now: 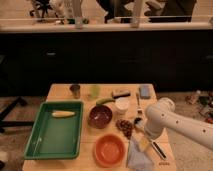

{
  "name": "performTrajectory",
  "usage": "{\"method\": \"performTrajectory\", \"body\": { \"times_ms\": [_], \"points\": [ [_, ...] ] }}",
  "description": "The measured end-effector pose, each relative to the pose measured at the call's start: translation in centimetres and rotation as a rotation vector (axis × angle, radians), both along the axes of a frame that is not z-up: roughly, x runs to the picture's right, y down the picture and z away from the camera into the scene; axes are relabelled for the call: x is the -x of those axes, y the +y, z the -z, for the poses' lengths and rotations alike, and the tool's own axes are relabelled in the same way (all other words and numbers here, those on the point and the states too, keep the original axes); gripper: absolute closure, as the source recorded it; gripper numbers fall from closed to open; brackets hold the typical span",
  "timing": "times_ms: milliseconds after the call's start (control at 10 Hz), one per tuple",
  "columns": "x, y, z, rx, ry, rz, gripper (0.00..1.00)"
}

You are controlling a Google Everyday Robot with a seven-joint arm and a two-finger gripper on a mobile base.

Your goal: Place brush in purple bowl

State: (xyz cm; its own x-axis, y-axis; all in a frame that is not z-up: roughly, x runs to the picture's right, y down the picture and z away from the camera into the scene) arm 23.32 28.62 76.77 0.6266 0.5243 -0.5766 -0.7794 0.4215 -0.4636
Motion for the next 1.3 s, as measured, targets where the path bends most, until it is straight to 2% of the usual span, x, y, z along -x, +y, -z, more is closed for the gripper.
{"method": "performTrajectory", "body": {
  "times_ms": [300,600,1100,1300],
  "points": [
    [0.1,-0.5,-0.7,-0.007,-0.001,-0.002,0.20],
    [-1.1,-1.2,-1.6,-0.010,0.000,-0.025,0.20],
    [-2.0,0.3,-3.4,0.033,0.003,-0.050,0.20],
    [-1.8,0.4,-3.8,0.033,0.000,-0.042,0.20]
  ]
}}
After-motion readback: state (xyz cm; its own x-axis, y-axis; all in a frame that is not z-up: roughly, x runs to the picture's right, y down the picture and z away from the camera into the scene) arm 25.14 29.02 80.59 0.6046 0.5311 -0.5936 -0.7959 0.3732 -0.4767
